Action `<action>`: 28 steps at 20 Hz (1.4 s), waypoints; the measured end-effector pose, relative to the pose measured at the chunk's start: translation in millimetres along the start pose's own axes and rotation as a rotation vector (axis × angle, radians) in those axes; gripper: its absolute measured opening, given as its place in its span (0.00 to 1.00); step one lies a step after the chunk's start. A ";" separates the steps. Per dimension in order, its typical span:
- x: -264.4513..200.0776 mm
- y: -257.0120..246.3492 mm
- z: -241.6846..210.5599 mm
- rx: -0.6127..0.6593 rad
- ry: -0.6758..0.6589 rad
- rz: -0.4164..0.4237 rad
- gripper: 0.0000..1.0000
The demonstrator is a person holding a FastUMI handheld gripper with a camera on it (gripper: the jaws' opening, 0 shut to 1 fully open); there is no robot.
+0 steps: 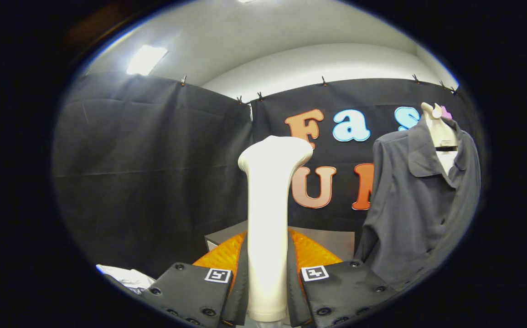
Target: Iron the clothes twice with a garment steamer, once on the left side and once on the right side.
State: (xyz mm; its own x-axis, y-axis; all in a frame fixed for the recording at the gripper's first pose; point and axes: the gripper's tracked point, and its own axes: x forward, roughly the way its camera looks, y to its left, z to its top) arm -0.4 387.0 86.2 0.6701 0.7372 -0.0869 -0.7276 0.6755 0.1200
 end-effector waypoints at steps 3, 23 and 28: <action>-30.4 -21.2 4.0 0.015 -0.024 -0.049 0.42; -97.1 -233.3 -52.1 -0.035 -0.074 -0.416 0.42; -76.9 -264.6 -62.5 0.010 -0.059 -0.424 0.42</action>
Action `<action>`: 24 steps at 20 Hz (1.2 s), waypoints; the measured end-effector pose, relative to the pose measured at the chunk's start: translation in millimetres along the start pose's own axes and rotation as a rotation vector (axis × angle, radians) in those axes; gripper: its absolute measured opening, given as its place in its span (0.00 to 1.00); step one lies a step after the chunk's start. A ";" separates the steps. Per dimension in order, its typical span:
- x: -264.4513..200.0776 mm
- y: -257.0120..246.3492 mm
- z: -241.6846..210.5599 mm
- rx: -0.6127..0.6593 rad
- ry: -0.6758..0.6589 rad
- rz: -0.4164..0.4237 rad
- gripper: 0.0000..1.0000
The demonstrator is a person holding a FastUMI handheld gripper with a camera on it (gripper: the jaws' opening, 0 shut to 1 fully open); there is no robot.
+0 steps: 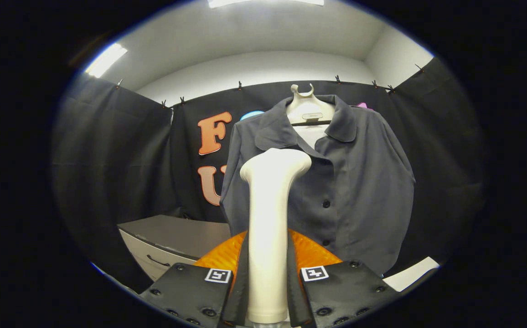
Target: Iron the clothes twice with a garment steamer, once on the left side and once on the right side.
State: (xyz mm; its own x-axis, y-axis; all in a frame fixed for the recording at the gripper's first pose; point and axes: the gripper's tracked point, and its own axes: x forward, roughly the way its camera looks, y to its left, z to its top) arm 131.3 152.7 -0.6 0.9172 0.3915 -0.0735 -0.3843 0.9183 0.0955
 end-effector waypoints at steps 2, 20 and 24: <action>11.4 -2.6 -2.0 0.004 0.004 -0.004 0.42; 6.7 -6.7 -51.4 -0.014 0.028 -0.027 0.42; -2.6 -4.2 -67.8 -0.008 0.048 -0.030 0.42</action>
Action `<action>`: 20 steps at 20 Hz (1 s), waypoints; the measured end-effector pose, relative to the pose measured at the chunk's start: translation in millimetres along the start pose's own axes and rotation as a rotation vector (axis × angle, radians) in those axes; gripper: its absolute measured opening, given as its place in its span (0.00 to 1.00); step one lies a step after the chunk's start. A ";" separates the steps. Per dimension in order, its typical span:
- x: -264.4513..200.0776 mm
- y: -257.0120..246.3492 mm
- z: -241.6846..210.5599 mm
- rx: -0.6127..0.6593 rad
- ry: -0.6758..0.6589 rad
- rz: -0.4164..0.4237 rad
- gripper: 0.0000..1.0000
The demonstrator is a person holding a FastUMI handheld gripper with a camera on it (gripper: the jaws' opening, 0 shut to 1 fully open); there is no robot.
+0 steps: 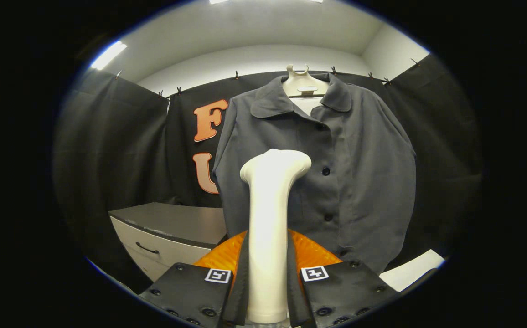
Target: Iron the clothes twice with a garment steamer, once on the left side and once on the right side.
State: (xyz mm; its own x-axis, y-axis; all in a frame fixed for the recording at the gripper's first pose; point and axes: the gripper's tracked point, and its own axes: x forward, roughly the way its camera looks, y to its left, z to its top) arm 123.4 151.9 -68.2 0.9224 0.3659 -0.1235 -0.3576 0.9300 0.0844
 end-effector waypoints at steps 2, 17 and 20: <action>-5.5 1.0 -9.8 0.003 0.011 0.000 0.42; -51.0 -13.6 -109.5 0.036 0.152 -0.027 0.42; -59.1 -19.6 -136.9 0.049 0.200 -0.044 0.42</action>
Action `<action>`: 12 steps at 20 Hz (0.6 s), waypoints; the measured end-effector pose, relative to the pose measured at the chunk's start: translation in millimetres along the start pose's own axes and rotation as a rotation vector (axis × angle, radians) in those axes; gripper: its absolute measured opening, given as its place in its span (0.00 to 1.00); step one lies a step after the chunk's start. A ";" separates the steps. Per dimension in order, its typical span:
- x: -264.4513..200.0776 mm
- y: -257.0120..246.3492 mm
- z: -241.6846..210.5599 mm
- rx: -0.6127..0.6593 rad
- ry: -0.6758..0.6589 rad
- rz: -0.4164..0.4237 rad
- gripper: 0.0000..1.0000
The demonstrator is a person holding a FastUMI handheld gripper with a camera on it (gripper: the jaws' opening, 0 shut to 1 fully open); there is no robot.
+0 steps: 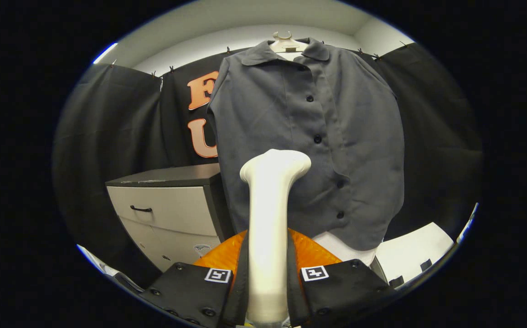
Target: Iron the clothes twice with a garment steamer, once on the left side and once on the right side.
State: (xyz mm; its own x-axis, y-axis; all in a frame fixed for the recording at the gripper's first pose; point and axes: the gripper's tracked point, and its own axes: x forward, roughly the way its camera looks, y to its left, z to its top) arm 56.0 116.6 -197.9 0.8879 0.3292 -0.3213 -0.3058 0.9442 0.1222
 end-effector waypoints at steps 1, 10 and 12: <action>1.2 -1.2 -6.6 0.008 0.017 -0.004 0.42; -19.9 -3.7 -14.4 0.022 0.038 -0.015 0.42; -27.6 -2.8 6.0 0.022 0.004 -0.006 0.42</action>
State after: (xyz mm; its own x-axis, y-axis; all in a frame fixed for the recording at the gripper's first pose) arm 34.4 104.9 -183.7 0.8883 0.3238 -0.3257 -0.2929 0.9457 0.1414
